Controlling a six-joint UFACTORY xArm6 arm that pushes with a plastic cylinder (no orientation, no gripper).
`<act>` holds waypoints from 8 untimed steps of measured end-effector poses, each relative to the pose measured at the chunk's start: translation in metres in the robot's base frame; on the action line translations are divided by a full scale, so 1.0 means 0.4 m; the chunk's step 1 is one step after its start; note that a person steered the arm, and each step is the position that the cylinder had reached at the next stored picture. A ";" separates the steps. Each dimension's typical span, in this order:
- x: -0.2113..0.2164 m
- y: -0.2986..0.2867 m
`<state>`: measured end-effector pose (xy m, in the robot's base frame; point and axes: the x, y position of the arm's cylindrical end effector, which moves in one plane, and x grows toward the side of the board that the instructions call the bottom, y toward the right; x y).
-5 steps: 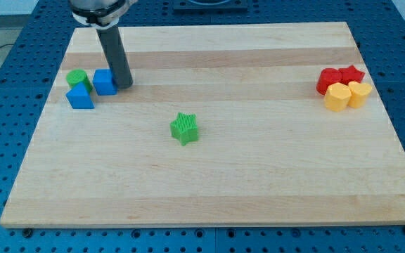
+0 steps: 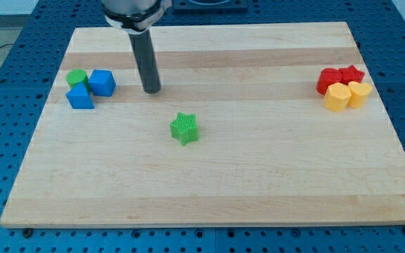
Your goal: Place green star into blue cube
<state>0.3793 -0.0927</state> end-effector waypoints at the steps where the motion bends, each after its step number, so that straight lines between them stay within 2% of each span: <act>1: 0.034 0.223; 3: 0.111 0.576; 4: 0.263 0.569; 5: 0.310 0.384; 6: 0.275 0.176; 7: 0.193 -0.039; 8: 0.194 -0.123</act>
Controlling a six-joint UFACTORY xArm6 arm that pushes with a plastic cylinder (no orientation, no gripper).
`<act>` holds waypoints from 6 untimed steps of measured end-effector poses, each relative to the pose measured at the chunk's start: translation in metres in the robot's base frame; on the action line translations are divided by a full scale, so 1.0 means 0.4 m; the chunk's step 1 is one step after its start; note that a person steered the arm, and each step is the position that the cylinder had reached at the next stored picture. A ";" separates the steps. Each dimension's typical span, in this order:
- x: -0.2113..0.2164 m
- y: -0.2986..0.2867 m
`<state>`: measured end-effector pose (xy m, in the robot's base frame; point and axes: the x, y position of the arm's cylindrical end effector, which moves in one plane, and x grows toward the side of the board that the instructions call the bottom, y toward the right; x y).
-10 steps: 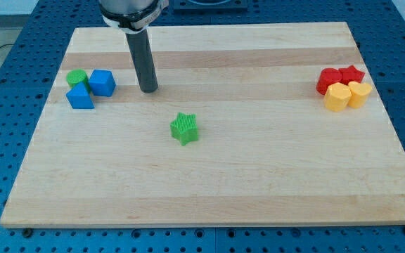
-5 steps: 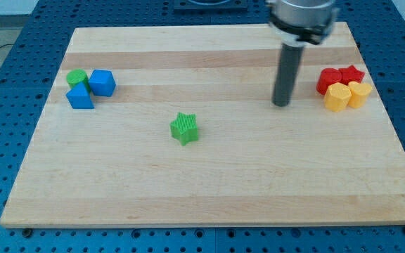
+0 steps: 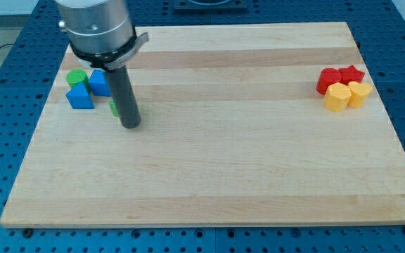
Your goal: Place green star into blue cube
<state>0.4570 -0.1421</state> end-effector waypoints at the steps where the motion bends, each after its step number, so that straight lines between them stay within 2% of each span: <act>1: 0.048 0.065; 2: -0.010 0.035; 3: -0.057 -0.083; 4: -0.047 -0.146; 5: -0.007 -0.068; 6: -0.022 0.081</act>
<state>0.4482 -0.1097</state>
